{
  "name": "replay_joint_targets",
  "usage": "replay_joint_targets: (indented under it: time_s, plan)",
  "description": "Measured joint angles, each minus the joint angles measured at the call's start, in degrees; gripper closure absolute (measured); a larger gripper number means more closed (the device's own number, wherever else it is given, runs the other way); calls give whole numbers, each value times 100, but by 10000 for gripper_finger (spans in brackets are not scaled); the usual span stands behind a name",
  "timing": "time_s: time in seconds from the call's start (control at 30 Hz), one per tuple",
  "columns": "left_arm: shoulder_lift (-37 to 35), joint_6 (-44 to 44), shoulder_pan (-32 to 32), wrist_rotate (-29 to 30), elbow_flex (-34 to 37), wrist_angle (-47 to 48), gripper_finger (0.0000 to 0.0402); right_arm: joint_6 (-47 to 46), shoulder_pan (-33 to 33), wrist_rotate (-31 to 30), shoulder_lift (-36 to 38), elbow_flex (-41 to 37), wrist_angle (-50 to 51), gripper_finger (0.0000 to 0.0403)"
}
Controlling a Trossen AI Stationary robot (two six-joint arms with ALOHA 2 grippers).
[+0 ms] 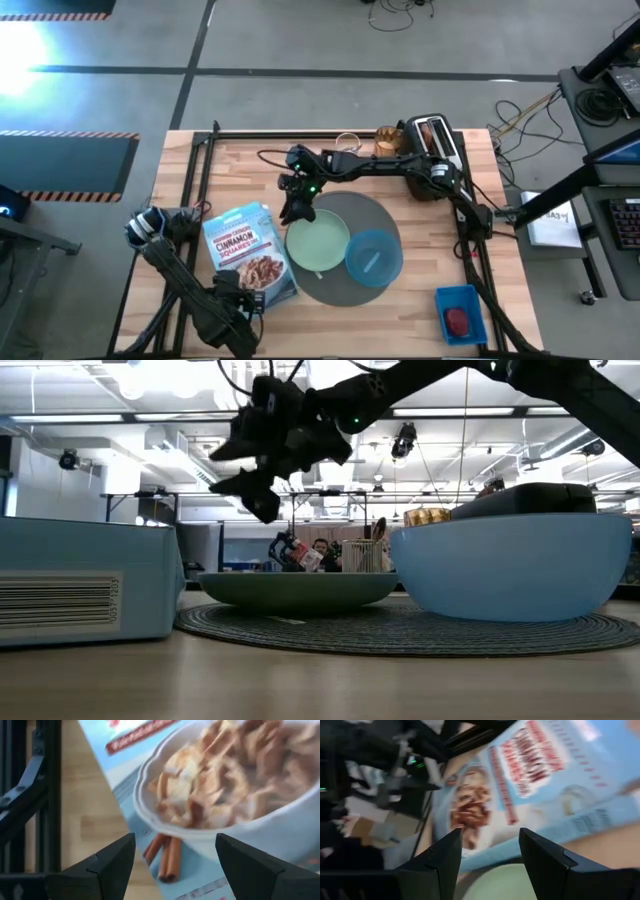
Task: Arrange a breakfast setting
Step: Pour the cereal from the cereal box into the blue bowl
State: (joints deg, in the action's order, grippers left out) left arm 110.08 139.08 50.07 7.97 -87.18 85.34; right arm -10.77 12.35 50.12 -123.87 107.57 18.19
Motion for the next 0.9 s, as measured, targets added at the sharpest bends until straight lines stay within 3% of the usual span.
replay_joint_targets:
  time_s: [0.17, 0.4, 0.7, 0.83, 0.9]
  plan:
    - [74, 21, 129, -64, 0, -173, 141, 84, -325, 19, 0, -85, -27, 216]
    - [119, 35, 190, -44, 171, -604, 141, 168, -736, -843, 0, -446, -166, 216]
    - [89, 104, 310, 26, 757, -1429, 141, -688, -941, -1609, 0, -917, -1463, 216]
    - [76, 83, 312, 116, 819, -1517, 141, -885, -1001, -1652, 1, -933, -1893, 216]
    - [74, 49, 314, 267, 791, -1549, 141, -922, -1023, -1956, 11, -934, -1959, 216]
